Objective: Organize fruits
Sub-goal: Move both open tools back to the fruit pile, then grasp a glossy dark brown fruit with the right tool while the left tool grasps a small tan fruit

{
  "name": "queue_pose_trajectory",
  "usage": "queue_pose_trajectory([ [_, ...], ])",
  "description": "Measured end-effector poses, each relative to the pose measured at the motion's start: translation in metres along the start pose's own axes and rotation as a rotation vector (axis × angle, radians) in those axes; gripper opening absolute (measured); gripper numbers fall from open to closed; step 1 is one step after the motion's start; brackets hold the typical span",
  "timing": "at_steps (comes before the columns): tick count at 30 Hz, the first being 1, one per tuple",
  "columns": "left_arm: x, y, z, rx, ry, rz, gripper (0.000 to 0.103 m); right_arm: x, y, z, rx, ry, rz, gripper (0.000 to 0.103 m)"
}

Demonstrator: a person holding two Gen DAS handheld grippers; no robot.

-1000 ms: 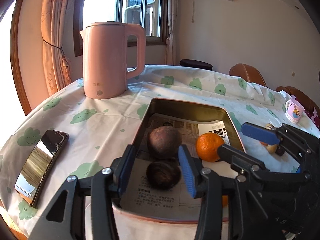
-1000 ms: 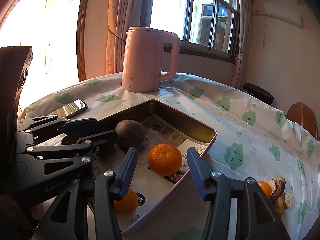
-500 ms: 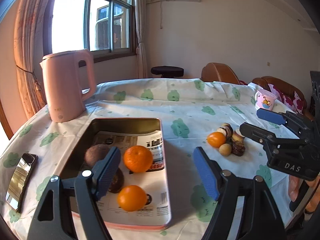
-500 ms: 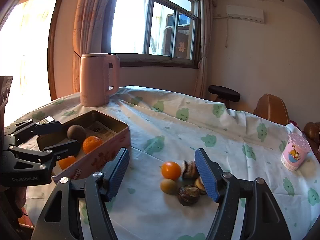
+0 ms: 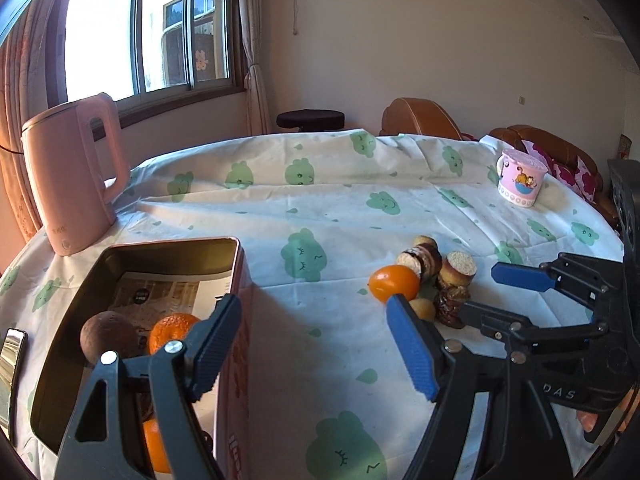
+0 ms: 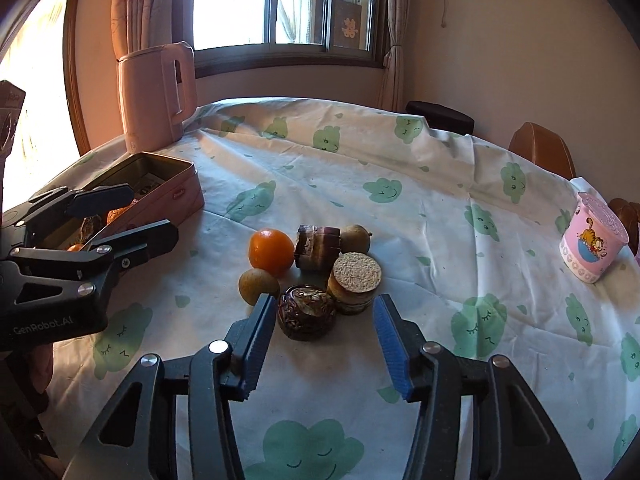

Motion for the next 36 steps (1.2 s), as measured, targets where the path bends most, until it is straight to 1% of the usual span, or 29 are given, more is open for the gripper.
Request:
queue_pose_trajectory([
  [3,-0.003,0.002,0.000,-0.006,-0.009,0.001,0.077,-0.004,0.010,0.002,-0.036,-0.004,0.028,0.053],
  [9,0.002,0.007,-0.004,-0.029,0.010,-0.021,0.077,-0.005,0.029,0.004,-0.109,-0.004,0.043,0.053],
  [10,0.003,0.008,-0.004,-0.035,0.016,-0.023,0.077,-0.004,0.030,0.005,-0.112,-0.001,0.048,0.046],
  [11,0.005,0.009,-0.004,-0.038,0.019,-0.028,0.077,-0.004,0.030,0.005,-0.111,-0.001,0.051,0.039],
  [13,0.007,0.009,-0.004,-0.045,0.021,-0.040,0.077,-0.006,0.028,0.005,-0.104,-0.008,0.051,0.038],
  [15,0.010,0.011,-0.005,-0.057,0.026,-0.055,0.077,-0.005,0.020,0.005,-0.071,-0.005,0.036,0.038],
  [18,0.020,0.017,-0.006,-0.089,0.041,-0.083,0.076,0.004,0.006,0.002,-0.028,0.029,-0.017,0.038],
  [20,0.029,0.021,-0.007,-0.109,0.051,-0.106,0.073,0.012,-0.003,-0.001,-0.005,0.049,-0.072,0.038],
  [22,0.037,0.025,-0.009,-0.134,0.065,-0.127,0.064,0.023,-0.009,-0.005,0.011,0.087,-0.095,0.038],
  [23,0.041,0.028,-0.010,-0.151,0.069,-0.139,0.062,0.028,-0.010,-0.007,0.015,0.106,-0.100,0.038],
  [25,0.048,0.035,-0.011,-0.185,0.071,-0.160,0.055,0.037,-0.011,-0.009,0.021,0.139,-0.095,0.038],
  [28,0.055,0.043,-0.012,-0.222,0.071,-0.177,0.048,0.039,-0.011,-0.010,0.024,0.155,-0.084,0.038],
  [30,0.060,0.048,-0.014,-0.242,0.078,-0.187,0.044,0.038,-0.011,-0.009,0.028,0.150,-0.086,0.038],
  [32,0.065,0.052,-0.016,-0.266,0.089,-0.197,0.044,0.038,-0.010,-0.009,0.027,0.152,-0.080,0.038],
  [33,0.066,0.053,-0.017,-0.276,0.091,-0.200,0.041,0.039,-0.010,-0.009,0.025,0.157,-0.075,0.038],
  [34,0.066,0.054,-0.017,-0.283,0.090,-0.197,0.033,0.040,-0.009,-0.010,0.022,0.161,-0.071,0.038],
  [35,0.066,0.055,-0.018,-0.289,0.089,-0.198,0.027,0.040,-0.008,-0.010,0.020,0.163,-0.065,0.038],
  [36,0.066,0.055,-0.018,-0.290,0.087,-0.202,0.027,0.040,-0.008,-0.010,0.019,0.163,-0.062,0.038],
])
Point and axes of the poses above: each gripper's, at about its wrist camera, not at the fingertips, and y roughly the way its jaws point, x to its right, z to its top, the point moved 3 cm from there along y, roughly the way its jaws point, and after that the axes turned 11 degrees about -y, right-handed, at the moved point
